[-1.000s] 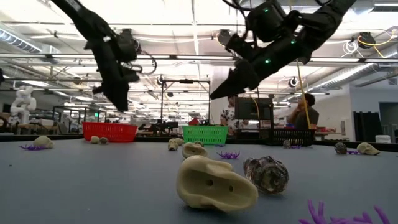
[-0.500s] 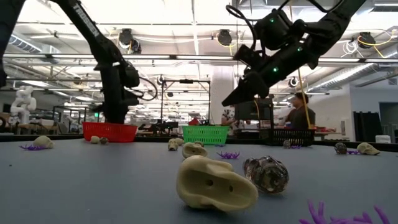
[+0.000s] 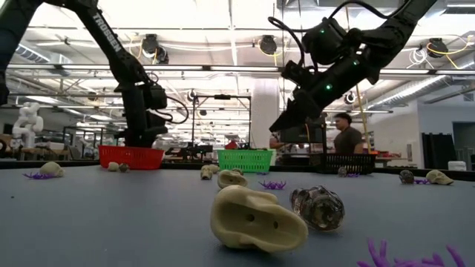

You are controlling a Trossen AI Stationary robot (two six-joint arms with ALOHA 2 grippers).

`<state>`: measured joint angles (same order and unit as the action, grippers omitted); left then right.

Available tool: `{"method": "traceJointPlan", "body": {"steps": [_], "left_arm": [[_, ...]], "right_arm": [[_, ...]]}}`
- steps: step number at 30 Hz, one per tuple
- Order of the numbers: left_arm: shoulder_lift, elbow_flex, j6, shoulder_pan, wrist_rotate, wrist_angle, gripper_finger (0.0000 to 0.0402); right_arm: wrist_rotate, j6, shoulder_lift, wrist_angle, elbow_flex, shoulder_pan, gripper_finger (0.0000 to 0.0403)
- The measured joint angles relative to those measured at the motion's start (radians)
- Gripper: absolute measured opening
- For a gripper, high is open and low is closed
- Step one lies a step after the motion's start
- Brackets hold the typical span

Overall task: Sort Halloween decoration
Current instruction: Put the black skull toy into the red bin, then put the purple spider toy into the green bin

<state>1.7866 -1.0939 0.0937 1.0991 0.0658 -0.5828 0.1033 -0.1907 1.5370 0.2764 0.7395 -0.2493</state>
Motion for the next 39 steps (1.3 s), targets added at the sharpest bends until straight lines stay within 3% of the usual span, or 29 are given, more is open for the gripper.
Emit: {"method": "traceJointPlan", "body": {"steps": [7,13,21,29,36,39], "left_arm": [[0.000,-0.029,-0.001,-0.006,0.000,-0.011,0.0191],[-0.057,-0.034,-0.007,-0.009,-0.004,-0.005,0.0197],[-0.215,-0.007,-0.009,-0.055,-0.004,0.114,0.0179],[-0.355,0.177,-0.037,-0.176,0.063,0.437,0.0138],[-0.430,0.416,-0.173,-0.280,0.088,0.836,0.0113],[-0.440,0.481,-0.199,-0.306,0.089,0.962,0.0109]], "right_arm": [[-0.001,0.077,0.000,-0.027,0.000,-0.006,0.0000],[-0.002,0.199,0.001,-0.052,0.000,-0.072,0.0019],[-0.097,0.245,0.054,-0.045,0.002,-0.159,0.0101],[-0.134,0.261,0.208,-0.041,0.090,-0.193,0.0154],[-0.138,0.256,0.327,-0.052,0.182,-0.212,0.0145],[-0.193,0.257,0.369,-0.052,0.214,-0.215,0.0138]]}}
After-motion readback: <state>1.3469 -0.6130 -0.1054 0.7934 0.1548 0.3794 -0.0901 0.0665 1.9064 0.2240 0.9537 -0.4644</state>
